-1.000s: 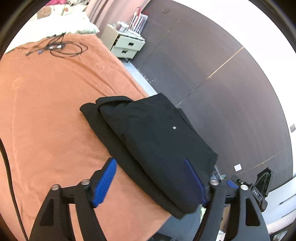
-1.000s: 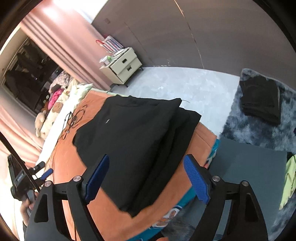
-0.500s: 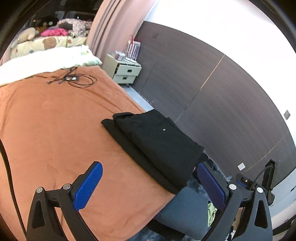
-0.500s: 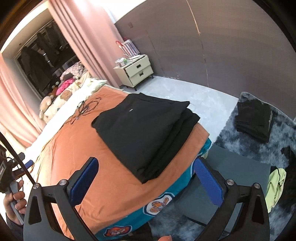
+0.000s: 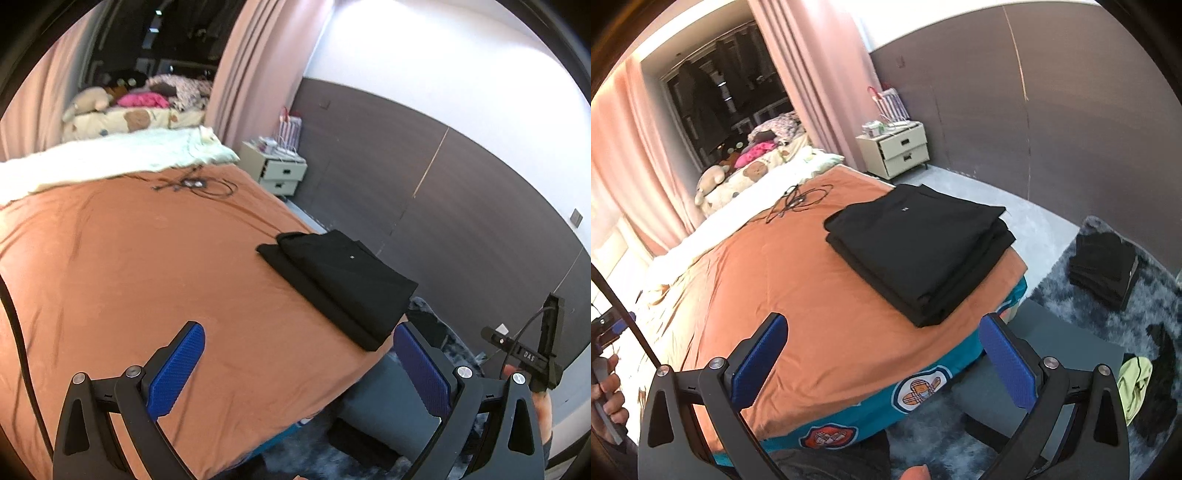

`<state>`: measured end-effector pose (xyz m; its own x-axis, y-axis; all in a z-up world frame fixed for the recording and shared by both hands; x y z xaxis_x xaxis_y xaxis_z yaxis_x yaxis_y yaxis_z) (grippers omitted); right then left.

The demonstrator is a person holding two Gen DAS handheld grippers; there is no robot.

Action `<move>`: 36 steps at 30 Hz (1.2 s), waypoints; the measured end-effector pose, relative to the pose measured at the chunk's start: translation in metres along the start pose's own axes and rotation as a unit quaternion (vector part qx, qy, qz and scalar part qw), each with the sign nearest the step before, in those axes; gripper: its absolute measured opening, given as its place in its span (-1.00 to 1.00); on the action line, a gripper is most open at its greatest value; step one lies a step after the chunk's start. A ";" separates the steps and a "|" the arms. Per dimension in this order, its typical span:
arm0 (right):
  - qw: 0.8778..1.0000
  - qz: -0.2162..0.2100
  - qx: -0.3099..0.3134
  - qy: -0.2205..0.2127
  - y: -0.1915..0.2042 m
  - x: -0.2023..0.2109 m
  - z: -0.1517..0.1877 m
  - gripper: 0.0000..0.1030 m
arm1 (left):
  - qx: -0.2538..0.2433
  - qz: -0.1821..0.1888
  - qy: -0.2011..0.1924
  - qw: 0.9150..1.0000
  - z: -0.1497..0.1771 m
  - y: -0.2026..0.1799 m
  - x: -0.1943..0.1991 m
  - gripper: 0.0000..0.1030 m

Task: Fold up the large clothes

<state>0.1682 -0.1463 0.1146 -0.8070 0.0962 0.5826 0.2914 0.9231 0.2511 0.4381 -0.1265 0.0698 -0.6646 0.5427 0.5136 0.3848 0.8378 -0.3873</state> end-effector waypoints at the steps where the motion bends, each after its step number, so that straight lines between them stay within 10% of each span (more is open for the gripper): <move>1: 1.000 -0.003 0.002 -0.003 0.004 0.004 0.004 1.00 | -0.001 -0.004 -0.005 1.000 0.005 0.002 0.012 0.99; 13: 0.997 -0.039 0.046 -0.045 0.031 0.031 0.049 1.00 | -0.017 -0.057 -0.063 0.996 0.063 0.015 0.129 0.99; 36: 0.995 -0.036 0.085 -0.046 0.044 0.083 0.155 1.00 | -0.058 -0.179 -0.108 0.976 0.200 0.007 0.233 0.99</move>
Point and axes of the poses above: each gripper's, at about its wrist camera, not at the fingertips, and x roughly against the way its jaws point, y to its left, z to its underside, the point moved 3 cm from there along -x, roughly the way its jaws point, and after that the axes turned 7 degrees about z, right-handed, at the moved point
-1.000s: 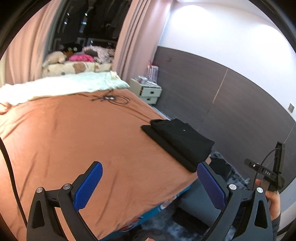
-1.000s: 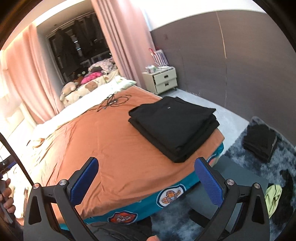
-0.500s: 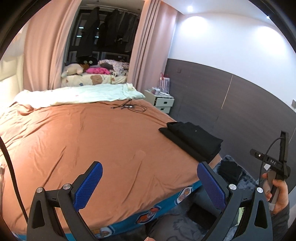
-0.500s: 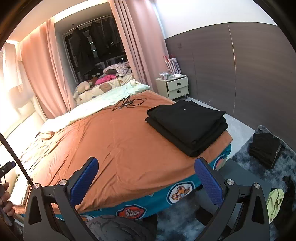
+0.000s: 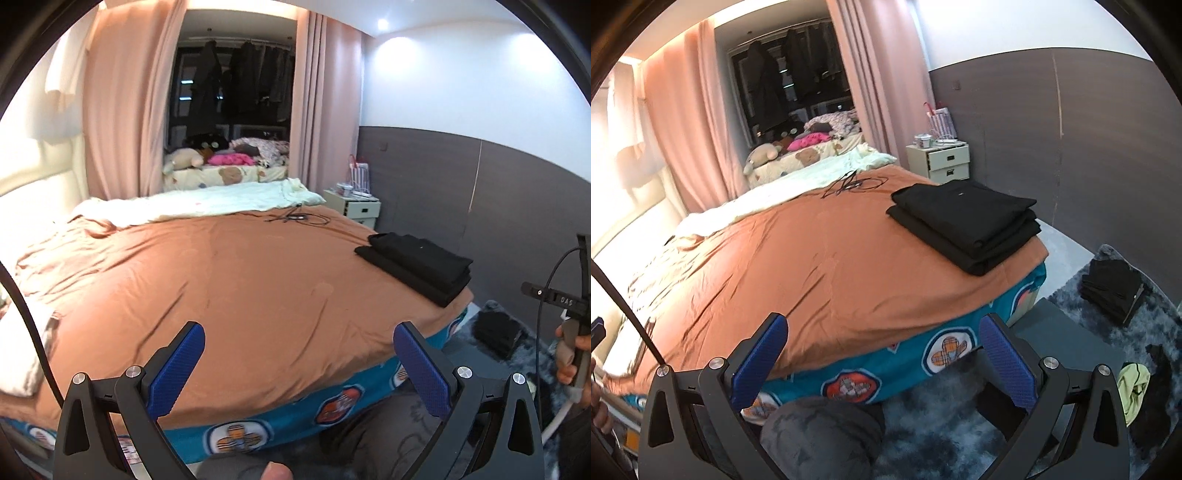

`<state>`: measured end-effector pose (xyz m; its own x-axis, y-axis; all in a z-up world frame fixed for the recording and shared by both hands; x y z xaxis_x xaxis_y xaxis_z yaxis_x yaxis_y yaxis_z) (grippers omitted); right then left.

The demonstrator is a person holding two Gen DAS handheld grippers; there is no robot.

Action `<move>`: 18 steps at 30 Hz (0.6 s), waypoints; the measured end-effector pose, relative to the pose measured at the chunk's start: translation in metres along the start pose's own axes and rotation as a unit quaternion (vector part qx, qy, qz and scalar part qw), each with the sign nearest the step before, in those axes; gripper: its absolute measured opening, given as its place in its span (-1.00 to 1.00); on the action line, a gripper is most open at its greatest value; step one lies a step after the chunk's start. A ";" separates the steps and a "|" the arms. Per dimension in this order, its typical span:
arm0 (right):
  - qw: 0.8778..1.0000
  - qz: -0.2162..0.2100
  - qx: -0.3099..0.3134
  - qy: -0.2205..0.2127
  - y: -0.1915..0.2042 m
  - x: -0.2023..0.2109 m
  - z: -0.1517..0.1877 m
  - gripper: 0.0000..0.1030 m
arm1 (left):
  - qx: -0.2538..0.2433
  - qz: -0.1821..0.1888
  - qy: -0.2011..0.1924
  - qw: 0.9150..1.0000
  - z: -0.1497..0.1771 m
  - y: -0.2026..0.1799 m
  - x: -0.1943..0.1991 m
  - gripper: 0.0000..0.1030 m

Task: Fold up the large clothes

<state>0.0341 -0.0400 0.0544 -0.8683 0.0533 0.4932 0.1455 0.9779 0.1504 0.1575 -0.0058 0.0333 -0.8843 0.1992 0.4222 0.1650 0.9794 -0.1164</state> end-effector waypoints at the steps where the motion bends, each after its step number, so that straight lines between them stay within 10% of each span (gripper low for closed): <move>1: 1.000 -0.004 0.002 0.000 0.003 0.004 0.004 1.00 | -0.003 -0.003 0.000 1.000 0.004 0.000 0.004 0.99; 18: 0.999 -0.037 0.031 0.003 0.031 0.035 0.066 1.00 | 0.001 -0.047 -0.009 0.999 0.072 -0.027 0.070 0.99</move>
Point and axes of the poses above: each gripper's, at about its wrist camera, not at the fingertips, and x roughly against the way its jaws point, y to its left, z to its underside, the point moved 3 cm from there along -x, roughly the way its jaws point, and after that the axes turned 7 degrees about z, right-handed, at the moved point
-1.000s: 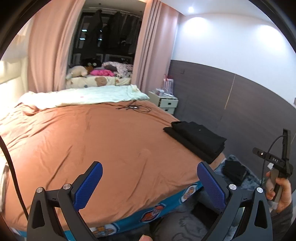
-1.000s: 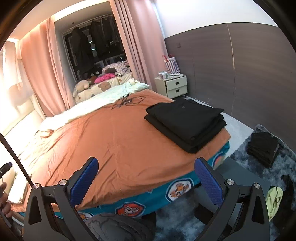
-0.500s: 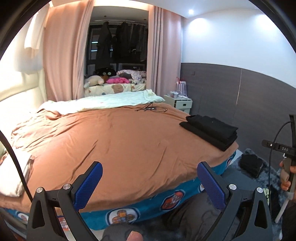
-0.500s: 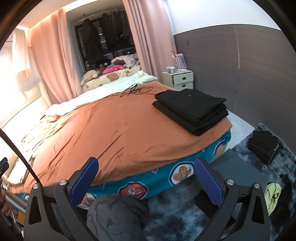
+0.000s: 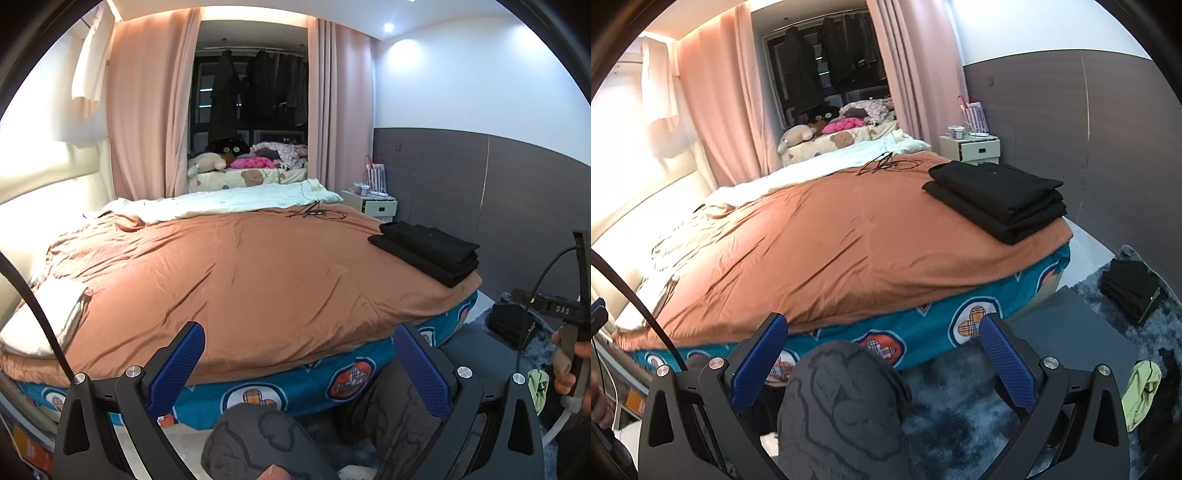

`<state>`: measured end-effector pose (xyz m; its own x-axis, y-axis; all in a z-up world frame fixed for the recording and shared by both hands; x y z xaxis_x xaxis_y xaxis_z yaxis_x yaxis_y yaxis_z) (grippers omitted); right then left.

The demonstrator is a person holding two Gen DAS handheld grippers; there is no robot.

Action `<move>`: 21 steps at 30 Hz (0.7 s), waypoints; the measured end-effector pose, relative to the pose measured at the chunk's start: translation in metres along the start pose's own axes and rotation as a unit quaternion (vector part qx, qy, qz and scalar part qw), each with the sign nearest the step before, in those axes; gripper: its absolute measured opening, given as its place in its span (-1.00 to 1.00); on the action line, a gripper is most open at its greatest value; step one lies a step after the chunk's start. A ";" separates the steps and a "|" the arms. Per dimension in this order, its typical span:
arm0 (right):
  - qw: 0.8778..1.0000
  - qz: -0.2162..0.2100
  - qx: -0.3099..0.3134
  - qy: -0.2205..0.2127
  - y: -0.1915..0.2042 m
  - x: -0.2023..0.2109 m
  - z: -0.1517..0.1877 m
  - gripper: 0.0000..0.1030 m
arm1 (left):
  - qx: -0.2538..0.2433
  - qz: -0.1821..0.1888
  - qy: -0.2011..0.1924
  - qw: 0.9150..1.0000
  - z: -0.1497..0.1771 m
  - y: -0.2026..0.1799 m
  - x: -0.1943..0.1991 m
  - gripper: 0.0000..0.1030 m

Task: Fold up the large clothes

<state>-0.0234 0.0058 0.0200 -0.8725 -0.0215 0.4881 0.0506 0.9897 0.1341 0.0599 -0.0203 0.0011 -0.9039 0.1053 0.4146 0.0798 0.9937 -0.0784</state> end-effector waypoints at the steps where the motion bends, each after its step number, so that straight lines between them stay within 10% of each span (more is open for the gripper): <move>1: 1.000 -0.001 0.001 -0.002 0.003 0.003 0.002 1.00 | 0.002 -0.001 -0.003 1.000 0.002 -0.001 0.006 0.99; 21: 1.000 0.002 0.000 -0.027 -0.003 0.013 0.018 1.00 | 0.026 -0.002 -0.028 0.999 0.017 -0.003 0.020 0.99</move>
Point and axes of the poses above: each gripper's, at about its wrist camera, not at the fingertips, and x roughly against the way its jaws point, y to its left, z to its underside, the point moved 3 cm from there along -x, roughly the way its jaws point, and after that the axes turned 7 degrees about z, right-handed, at the moved point
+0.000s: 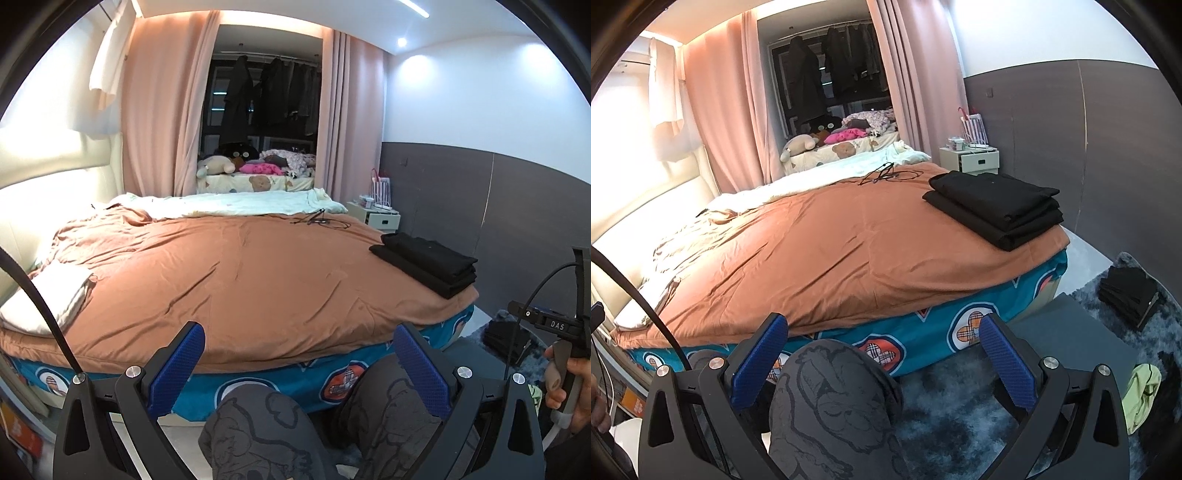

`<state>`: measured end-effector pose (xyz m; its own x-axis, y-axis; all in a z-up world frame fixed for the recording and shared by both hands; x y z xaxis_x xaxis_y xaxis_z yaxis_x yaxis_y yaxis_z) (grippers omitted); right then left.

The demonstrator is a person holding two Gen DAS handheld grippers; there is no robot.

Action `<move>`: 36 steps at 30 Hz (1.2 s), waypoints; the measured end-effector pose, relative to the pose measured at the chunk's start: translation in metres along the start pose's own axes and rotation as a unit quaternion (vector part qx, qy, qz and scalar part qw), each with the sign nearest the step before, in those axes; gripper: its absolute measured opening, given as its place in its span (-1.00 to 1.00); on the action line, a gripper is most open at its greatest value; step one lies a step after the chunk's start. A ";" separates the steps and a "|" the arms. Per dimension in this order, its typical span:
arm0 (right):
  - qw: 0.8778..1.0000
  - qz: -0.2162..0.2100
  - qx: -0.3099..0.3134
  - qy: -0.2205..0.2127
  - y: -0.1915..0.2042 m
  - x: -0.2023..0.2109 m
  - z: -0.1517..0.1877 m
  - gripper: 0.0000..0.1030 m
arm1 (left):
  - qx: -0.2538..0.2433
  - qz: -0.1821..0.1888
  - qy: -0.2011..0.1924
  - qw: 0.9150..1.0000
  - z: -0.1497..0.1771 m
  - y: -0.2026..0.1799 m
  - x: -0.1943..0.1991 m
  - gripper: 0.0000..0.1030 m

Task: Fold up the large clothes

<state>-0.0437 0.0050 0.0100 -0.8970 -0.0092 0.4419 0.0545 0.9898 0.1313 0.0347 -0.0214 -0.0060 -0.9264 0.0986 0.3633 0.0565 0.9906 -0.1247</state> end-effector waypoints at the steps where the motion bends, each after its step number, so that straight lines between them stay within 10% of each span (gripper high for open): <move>1: 1.000 -0.001 -0.001 -0.001 -0.001 0.000 0.000 1.00 | -0.001 0.000 -0.001 1.000 0.001 -0.001 0.000 0.99; 36: 1.000 -0.008 0.002 -0.010 -0.010 0.000 0.006 1.00 | 0.002 0.008 0.000 1.000 0.004 -0.008 0.003 0.99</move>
<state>-0.0466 -0.0036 0.0029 -0.9062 -0.0213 0.4224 0.0396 0.9900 0.1350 0.0297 -0.0290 -0.0080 -0.9257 0.1152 0.3603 0.0706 0.9884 -0.1346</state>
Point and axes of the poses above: each gripper's, at about its wrist camera, not at the fingertips, and x roughly against the way its jaws point, y to its left, z to its underside, the point moved 3 cm from there along -x, roughly the way its jaws point, and after that the axes turned 7 degrees about z, right-handed, at the moved point
